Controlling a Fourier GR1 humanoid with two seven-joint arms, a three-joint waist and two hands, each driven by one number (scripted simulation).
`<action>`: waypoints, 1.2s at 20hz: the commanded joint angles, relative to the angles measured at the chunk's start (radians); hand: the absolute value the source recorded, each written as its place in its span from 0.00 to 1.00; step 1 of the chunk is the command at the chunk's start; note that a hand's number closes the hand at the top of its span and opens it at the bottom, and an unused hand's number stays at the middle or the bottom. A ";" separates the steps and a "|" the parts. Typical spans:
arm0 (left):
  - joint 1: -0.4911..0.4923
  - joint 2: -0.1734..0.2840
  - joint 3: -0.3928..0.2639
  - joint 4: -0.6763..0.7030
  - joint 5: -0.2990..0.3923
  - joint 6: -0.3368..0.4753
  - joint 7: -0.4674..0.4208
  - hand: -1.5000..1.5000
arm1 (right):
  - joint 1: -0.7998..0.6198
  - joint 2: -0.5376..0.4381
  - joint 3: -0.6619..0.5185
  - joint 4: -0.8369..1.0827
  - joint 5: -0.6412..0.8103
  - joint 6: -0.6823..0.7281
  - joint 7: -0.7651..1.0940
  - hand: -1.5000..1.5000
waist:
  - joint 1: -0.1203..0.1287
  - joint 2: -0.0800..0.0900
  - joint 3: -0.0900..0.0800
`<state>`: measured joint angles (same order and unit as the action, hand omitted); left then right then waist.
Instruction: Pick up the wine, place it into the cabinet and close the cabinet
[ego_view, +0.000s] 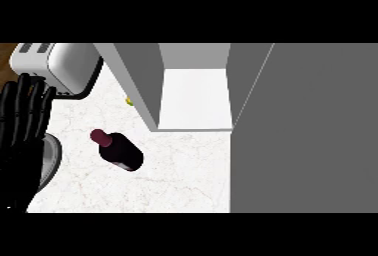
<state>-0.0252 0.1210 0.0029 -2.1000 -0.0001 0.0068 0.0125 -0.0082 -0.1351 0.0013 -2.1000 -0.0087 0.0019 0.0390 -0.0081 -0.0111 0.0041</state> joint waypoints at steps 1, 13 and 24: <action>-0.003 -0.025 -0.037 -0.061 -0.052 0.027 0.050 0.00 | 0.046 -0.002 -0.045 -0.091 -0.047 0.018 0.031 0.00 | 0.006 0.010 -0.004; -0.035 -0.120 -0.396 0.087 0.007 0.308 0.019 0.00 | 0.210 0.006 0.182 -0.319 -0.132 0.122 0.197 0.00 | -0.002 0.010 -0.005; -0.253 -0.121 -0.631 0.021 -0.174 0.657 0.304 0.00 | 0.128 -0.016 0.079 -0.421 -0.229 0.102 0.378 0.00 | 0.001 0.009 -0.003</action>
<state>-0.1971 0.0010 -0.5580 -2.0926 -0.1246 0.5471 0.2458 0.0974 -0.1284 0.1276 -2.4278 -0.1607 0.0935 0.3500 -0.0043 -0.0015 0.0000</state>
